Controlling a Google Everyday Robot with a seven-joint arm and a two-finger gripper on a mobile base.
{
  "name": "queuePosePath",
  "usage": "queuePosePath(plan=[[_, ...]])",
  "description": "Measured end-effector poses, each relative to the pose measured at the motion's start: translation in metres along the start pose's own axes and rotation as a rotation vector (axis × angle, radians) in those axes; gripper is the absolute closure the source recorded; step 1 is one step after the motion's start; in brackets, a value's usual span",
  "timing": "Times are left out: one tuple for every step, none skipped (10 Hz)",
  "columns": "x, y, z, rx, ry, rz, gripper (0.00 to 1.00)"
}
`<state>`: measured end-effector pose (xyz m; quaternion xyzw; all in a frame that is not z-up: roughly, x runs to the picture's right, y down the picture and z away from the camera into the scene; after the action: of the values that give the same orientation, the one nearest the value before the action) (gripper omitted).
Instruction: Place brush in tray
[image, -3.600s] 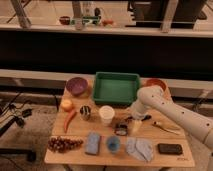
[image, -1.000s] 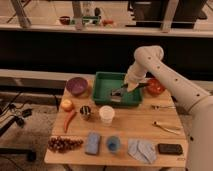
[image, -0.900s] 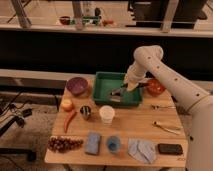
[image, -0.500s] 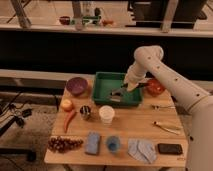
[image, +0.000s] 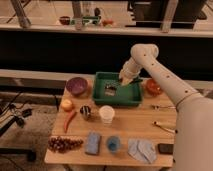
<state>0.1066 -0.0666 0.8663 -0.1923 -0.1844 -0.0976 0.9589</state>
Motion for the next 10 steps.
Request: queuePosePath(plan=[[-0.003, -0.008, 0.006, 0.007, -0.009, -0.001, 0.81], [-0.002, -0.011, 0.012, 0.009, -0.014, 0.000, 0.81], [0.001, -0.011, 0.020, 0.005, -0.015, 0.005, 0.81], [0.008, -0.010, 0.028, 0.002, -0.014, 0.016, 0.81], [0.014, -0.007, 0.036, -0.001, -0.014, 0.024, 0.81], [0.019, -0.007, 0.042, -0.003, -0.015, 0.029, 0.81], [0.022, -0.008, 0.050, -0.005, -0.018, 0.028, 0.81], [0.022, -0.010, 0.053, -0.005, -0.021, 0.023, 0.81], [0.023, -0.016, 0.058, -0.003, -0.023, 0.014, 0.81], [0.021, -0.023, 0.062, 0.000, -0.026, 0.003, 0.81]])
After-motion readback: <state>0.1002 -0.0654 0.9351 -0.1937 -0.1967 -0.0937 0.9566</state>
